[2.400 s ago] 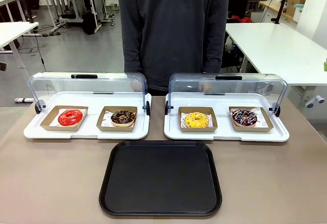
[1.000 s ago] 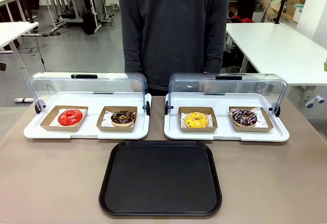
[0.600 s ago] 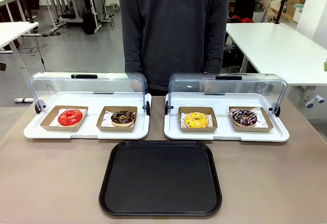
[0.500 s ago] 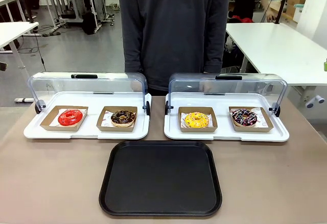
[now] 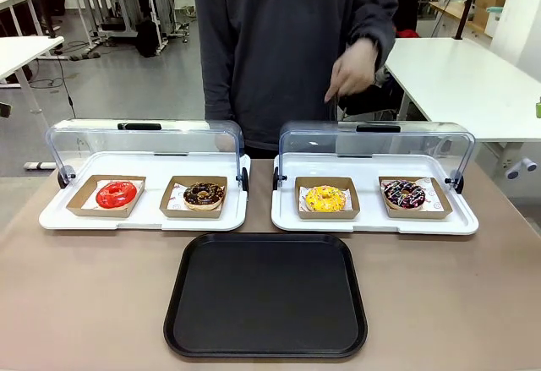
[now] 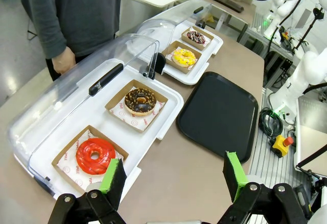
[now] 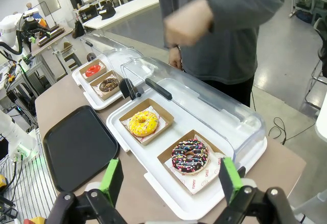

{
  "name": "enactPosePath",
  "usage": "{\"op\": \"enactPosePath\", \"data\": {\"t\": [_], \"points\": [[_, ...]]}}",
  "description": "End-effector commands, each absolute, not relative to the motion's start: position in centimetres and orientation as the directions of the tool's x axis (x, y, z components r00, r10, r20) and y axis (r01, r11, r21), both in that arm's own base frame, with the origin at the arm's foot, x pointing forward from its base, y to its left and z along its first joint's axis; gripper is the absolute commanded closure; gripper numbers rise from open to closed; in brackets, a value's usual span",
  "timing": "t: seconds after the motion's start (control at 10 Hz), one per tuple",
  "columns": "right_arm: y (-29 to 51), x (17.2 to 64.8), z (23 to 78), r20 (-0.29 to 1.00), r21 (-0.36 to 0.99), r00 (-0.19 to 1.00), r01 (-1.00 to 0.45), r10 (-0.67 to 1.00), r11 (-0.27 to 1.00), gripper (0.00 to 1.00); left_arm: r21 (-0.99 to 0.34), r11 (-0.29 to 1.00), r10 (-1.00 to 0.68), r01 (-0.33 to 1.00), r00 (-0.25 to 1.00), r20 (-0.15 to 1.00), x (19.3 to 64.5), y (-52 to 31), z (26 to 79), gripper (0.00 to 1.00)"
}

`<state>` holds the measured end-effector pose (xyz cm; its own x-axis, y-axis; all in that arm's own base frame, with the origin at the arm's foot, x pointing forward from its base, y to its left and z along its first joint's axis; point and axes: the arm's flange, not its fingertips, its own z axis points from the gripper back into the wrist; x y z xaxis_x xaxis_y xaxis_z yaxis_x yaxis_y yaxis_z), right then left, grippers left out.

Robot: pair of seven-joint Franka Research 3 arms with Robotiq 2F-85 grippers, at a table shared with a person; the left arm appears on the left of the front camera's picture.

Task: Move the third donut from the left to the tray.
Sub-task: Pick up the Paper togo box containing the Donut indicated by the person and place it on the Handle tray.

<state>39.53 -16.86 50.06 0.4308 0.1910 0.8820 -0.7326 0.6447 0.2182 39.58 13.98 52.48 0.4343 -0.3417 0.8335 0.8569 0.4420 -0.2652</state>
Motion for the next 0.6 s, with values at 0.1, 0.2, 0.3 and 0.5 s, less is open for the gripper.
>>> {"op": "enactPosePath", "data": {"t": [0.1, 0.2, 0.3, 0.5], "points": [[-16.83, 39.96, 50.03, 0.900, 0.198, 0.397, -0.742, 0.182, 0.641, 0.00, -0.265, 0.433, -0.330, 0.862, 0.425, 0.843, 39.67, 13.98, 52.53, 0.00], [-16.83, 39.96, 50.03, 0.900, 0.198, 0.397, -0.742, 0.182, 0.641, 0.00, -0.265, 0.433, -0.330, 0.862, 0.425, 0.843, 39.67, 13.98, 52.53, 0.00], [-16.83, 39.96, 50.03, 0.900, 0.198, 0.397, -0.742, 0.182, 0.641, 0.00, -0.265, 0.433, -0.330, 0.862, 0.425, 0.843, 39.67, 13.98, 52.53, 0.00], [-16.83, 39.96, 50.03, 0.900, 0.198, 0.397, -0.742, 0.182, 0.641, 0.00, -0.265, 0.433, -0.330, 0.862, 0.425, 0.843, 39.67, 13.98, 52.53, 0.00]]}}
